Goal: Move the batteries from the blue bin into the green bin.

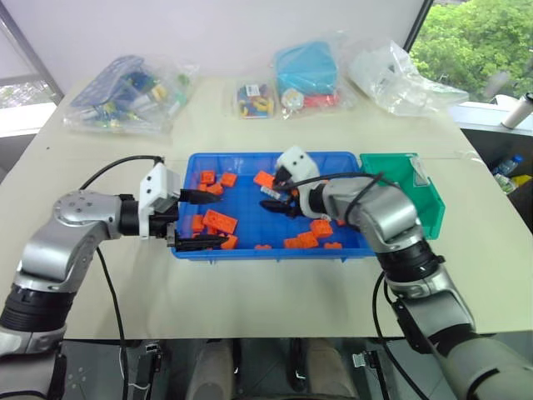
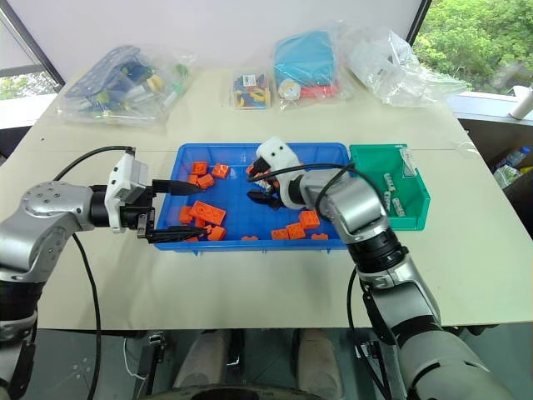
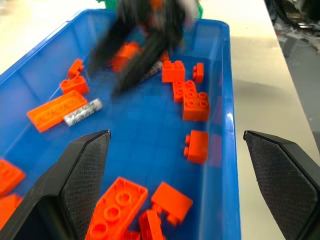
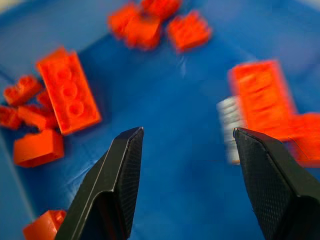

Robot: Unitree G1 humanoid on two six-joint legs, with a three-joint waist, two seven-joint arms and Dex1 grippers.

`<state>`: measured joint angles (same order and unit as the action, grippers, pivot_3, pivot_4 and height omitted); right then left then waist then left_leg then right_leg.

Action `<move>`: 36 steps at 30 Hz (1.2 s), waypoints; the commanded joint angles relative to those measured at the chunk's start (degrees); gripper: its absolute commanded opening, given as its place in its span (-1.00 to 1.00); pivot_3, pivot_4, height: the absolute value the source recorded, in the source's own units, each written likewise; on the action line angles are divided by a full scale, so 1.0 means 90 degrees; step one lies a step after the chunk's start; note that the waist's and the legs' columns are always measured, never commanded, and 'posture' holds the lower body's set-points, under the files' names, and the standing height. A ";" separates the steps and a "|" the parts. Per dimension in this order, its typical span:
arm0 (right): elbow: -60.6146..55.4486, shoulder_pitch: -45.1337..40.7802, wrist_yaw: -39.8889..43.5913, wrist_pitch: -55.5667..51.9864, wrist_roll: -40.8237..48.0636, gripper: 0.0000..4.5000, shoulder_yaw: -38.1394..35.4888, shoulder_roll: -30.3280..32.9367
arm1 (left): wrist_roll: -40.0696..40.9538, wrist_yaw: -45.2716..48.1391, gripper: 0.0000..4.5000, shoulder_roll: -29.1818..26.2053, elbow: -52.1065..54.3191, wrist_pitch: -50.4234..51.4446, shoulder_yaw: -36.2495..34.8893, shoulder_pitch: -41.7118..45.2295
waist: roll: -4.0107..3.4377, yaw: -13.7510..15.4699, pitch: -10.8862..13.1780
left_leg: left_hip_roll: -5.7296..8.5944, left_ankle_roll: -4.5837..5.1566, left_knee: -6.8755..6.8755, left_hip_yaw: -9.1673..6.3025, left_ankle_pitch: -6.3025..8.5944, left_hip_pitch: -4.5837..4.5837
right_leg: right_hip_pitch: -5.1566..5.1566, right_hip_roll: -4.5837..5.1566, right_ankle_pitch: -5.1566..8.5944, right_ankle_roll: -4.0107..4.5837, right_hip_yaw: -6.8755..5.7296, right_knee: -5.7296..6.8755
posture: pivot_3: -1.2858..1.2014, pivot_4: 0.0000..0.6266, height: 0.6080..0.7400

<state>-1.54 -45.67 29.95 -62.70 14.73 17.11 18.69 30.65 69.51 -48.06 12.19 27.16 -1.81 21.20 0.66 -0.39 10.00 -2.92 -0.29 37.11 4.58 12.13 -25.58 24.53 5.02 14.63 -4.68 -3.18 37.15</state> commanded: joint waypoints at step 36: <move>-0.1446 0.0661 0.0353 -0.0882 -0.0080 -0.97 -0.2833 0.2729 | 0.0023 -0.0069 1.00 0.0105 -0.0035 -0.0021 0.0032 0.0334 | -0.0002 0.0102 0.0001 | 0.0000 0.0000 -0.0010 0.0003 0.0001 0.0012 | -0.0003 -0.0001 0.0004 0.0007 -0.0001 -0.0008 | 0.03 -0.52 0.94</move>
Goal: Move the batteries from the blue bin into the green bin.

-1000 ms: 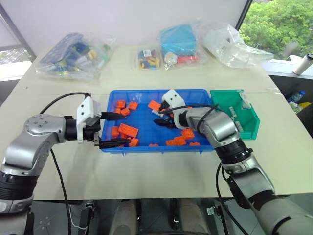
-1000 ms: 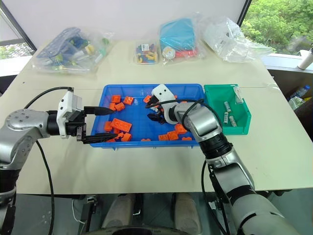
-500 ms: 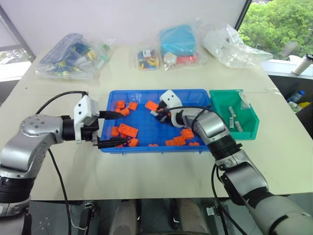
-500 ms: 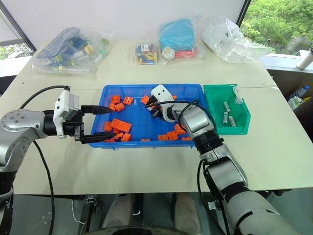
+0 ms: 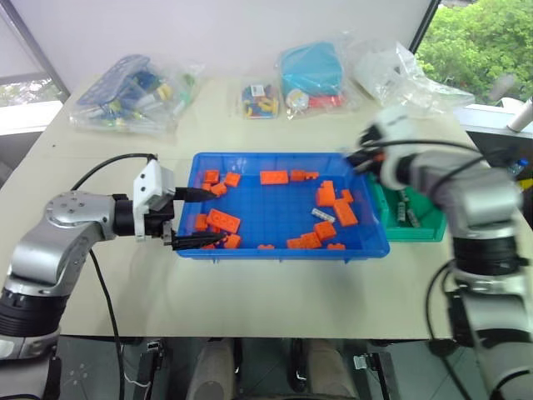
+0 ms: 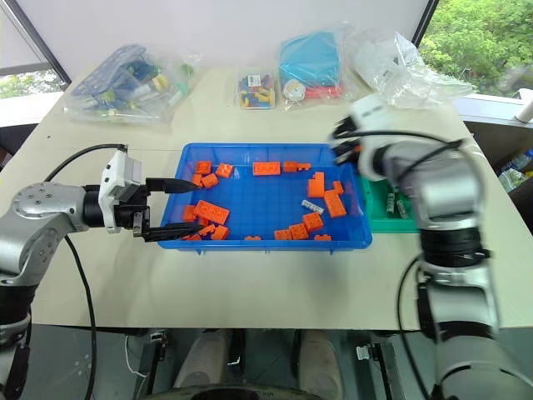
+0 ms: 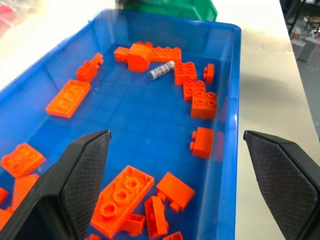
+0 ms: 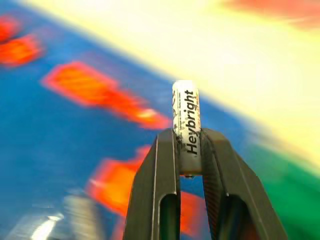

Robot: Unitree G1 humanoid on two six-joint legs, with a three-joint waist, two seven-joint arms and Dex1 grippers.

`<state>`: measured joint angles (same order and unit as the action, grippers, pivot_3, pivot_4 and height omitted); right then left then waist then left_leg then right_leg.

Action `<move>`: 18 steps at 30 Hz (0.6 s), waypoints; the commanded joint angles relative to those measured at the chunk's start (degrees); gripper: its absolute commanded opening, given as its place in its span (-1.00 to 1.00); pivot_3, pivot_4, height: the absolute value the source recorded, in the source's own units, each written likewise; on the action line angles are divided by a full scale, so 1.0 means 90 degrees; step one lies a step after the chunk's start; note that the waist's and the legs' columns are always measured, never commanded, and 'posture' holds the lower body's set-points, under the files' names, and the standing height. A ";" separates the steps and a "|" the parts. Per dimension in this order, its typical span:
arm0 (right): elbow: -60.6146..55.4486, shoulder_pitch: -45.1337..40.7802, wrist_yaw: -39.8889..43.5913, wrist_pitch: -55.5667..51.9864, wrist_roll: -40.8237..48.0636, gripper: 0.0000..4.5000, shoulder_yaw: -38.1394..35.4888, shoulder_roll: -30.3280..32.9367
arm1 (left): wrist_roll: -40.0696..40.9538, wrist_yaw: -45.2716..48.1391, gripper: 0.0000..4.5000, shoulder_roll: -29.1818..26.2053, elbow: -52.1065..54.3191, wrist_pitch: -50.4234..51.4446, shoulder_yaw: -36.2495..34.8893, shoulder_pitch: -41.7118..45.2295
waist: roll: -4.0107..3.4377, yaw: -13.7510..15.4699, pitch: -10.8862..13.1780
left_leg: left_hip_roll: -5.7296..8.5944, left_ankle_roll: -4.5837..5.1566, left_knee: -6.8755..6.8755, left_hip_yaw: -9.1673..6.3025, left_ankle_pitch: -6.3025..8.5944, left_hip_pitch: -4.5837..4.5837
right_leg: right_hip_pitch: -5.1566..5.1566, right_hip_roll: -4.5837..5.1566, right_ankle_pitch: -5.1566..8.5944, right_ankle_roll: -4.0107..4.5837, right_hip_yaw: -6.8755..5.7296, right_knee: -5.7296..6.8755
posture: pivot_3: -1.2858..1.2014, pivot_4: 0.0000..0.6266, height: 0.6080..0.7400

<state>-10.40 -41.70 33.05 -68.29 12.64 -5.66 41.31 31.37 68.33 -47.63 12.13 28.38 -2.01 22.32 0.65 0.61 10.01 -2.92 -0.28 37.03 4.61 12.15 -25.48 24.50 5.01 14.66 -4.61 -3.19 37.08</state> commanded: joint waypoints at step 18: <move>-0.1057 0.0288 0.0390 0.0111 0.0755 0.55 0.0342 0.0297 | -0.0199 0.0193 1.00 0.0267 -0.0234 -0.0275 0.0231 0.0505 | -0.0003 -0.0165 0.0002 | -0.0004 0.0001 -0.0001 -0.0002 0.0000 0.0002 | 0.0003 -0.0007 -0.0003 -0.0006 0.0002 0.0005 | 0.03 -0.52 0.94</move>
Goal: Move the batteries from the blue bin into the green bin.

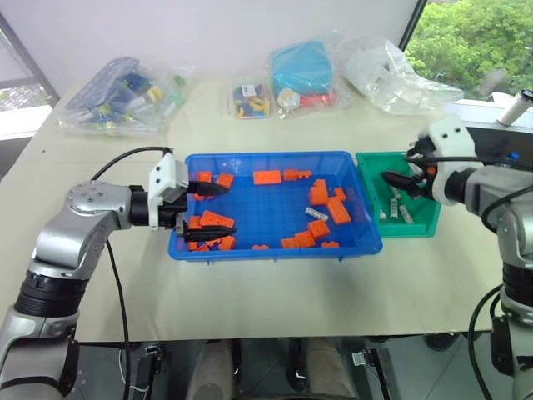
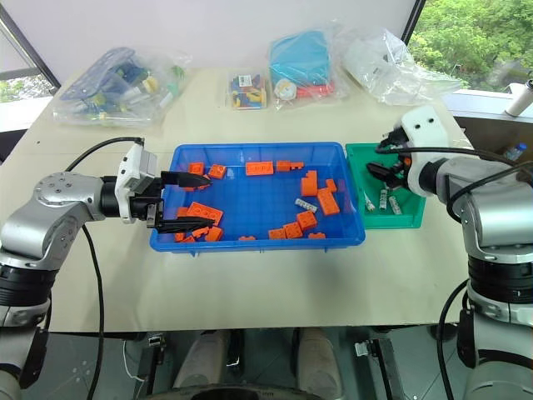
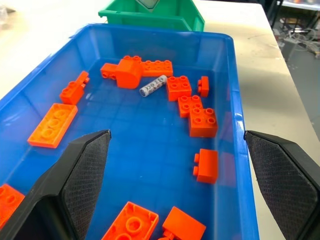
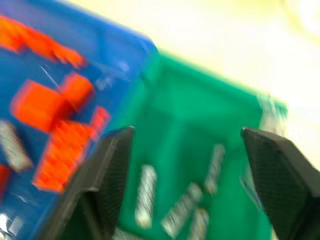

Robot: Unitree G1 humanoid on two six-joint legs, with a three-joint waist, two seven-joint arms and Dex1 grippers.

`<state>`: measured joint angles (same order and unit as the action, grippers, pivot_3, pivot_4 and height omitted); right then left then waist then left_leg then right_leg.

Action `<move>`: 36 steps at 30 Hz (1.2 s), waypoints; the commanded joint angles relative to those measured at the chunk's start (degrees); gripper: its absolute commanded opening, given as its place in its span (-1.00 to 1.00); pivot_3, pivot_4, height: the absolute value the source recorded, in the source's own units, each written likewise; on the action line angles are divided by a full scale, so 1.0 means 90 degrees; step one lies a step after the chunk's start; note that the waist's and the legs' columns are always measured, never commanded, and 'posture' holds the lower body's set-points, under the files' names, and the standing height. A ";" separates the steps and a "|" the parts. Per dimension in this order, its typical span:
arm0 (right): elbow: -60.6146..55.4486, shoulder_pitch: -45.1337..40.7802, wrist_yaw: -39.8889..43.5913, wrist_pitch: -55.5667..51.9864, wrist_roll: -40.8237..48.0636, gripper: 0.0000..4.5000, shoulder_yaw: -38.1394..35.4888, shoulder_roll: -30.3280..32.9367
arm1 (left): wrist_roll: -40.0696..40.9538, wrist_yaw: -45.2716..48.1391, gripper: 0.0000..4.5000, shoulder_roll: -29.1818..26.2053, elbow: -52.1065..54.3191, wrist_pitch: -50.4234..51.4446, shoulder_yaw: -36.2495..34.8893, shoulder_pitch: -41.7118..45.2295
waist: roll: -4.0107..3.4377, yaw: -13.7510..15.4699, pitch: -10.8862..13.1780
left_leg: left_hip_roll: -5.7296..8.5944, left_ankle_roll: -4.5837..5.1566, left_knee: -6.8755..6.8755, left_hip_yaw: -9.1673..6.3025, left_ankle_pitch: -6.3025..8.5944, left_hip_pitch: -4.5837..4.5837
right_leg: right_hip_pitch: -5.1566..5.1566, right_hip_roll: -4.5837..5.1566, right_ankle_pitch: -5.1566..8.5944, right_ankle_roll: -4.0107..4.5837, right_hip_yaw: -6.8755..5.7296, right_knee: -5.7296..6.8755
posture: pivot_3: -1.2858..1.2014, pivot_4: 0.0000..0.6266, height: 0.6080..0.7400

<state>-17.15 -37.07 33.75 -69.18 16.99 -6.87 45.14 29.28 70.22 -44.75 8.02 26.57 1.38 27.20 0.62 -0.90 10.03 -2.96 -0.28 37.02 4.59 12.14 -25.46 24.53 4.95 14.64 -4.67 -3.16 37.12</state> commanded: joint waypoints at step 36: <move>0.1357 -0.0357 0.0061 0.0655 -0.0241 0.44 0.2438 -0.1268 | 0.0281 -0.0584 1.00 -0.0235 0.0768 0.0206 -0.0585 -0.0487 | 0.0005 0.0027 0.0001 | 0.0003 0.0000 0.0009 0.0001 0.0000 -0.0005 | -0.0002 0.0004 -0.0001 -0.0001 0.0000 0.0000 | 0.03 -0.52 0.94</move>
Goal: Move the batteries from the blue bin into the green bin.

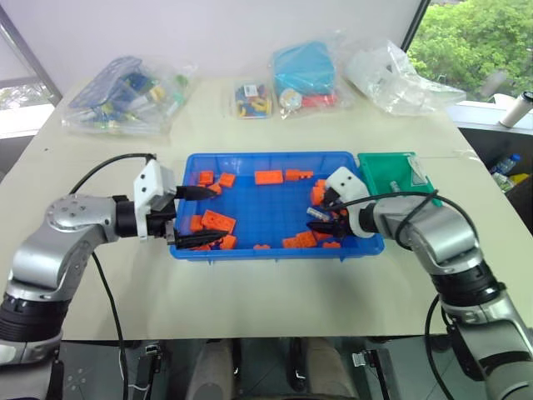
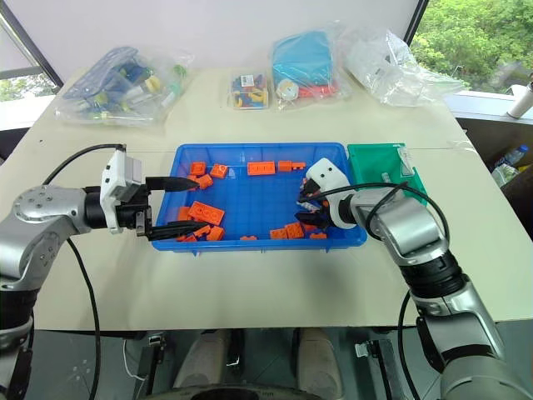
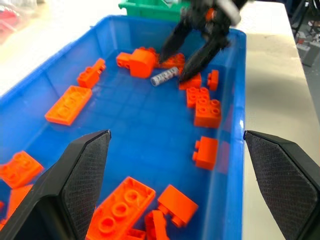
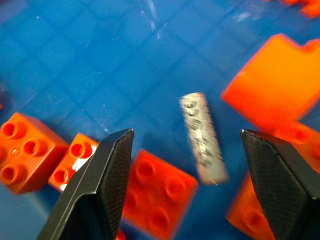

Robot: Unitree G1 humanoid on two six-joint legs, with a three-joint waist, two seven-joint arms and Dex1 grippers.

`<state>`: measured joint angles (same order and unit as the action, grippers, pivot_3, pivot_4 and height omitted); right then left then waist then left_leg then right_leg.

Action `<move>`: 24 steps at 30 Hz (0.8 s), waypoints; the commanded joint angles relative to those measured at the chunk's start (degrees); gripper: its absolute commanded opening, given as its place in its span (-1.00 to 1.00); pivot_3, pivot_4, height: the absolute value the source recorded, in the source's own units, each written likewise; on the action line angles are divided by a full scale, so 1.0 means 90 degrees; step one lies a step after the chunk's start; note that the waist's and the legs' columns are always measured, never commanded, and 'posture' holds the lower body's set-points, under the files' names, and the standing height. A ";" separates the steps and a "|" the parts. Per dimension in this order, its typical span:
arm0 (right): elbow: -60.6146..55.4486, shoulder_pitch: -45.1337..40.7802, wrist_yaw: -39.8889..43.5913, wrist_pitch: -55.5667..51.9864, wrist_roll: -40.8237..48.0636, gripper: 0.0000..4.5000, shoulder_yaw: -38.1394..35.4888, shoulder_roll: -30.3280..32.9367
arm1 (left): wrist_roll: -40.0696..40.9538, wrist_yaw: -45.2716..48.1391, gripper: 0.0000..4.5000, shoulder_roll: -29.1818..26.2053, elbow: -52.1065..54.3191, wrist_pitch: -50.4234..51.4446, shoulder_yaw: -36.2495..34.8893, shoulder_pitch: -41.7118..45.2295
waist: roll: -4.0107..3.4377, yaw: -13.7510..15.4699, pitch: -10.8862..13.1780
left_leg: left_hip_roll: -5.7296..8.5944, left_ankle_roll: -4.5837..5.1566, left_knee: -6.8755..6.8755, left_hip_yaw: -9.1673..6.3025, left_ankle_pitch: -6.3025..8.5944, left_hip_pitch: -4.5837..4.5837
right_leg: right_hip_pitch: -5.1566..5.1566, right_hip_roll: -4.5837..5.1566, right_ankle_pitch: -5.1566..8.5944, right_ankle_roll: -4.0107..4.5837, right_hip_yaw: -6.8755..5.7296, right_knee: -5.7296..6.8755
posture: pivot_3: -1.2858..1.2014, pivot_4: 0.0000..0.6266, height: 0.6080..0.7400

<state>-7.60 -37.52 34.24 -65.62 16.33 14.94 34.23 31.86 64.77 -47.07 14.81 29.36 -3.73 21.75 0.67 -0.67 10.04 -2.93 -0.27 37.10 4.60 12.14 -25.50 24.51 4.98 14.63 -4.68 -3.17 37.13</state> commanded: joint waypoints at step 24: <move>-0.0109 -0.0940 0.0333 -0.0243 0.0134 -0.98 -0.1743 0.0901 | 0.0014 0.0057 1.00 0.0018 -0.0041 -0.0261 -0.0024 -0.0084 | -0.0002 0.0075 0.0001 | 0.0000 0.0000 0.0001 -0.0001 0.0000 -0.0003 | 0.0001 0.0002 -0.0001 -0.0001 -0.0002 0.0003 | 0.03 -0.52 0.94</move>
<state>-7.12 -46.64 36.94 -69.00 18.35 1.87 38.58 31.74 64.76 -46.52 13.79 27.96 -3.05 20.60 0.65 0.00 10.05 -2.93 -0.27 37.09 4.59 12.15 -25.52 24.50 5.00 14.63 -4.69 -3.19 37.11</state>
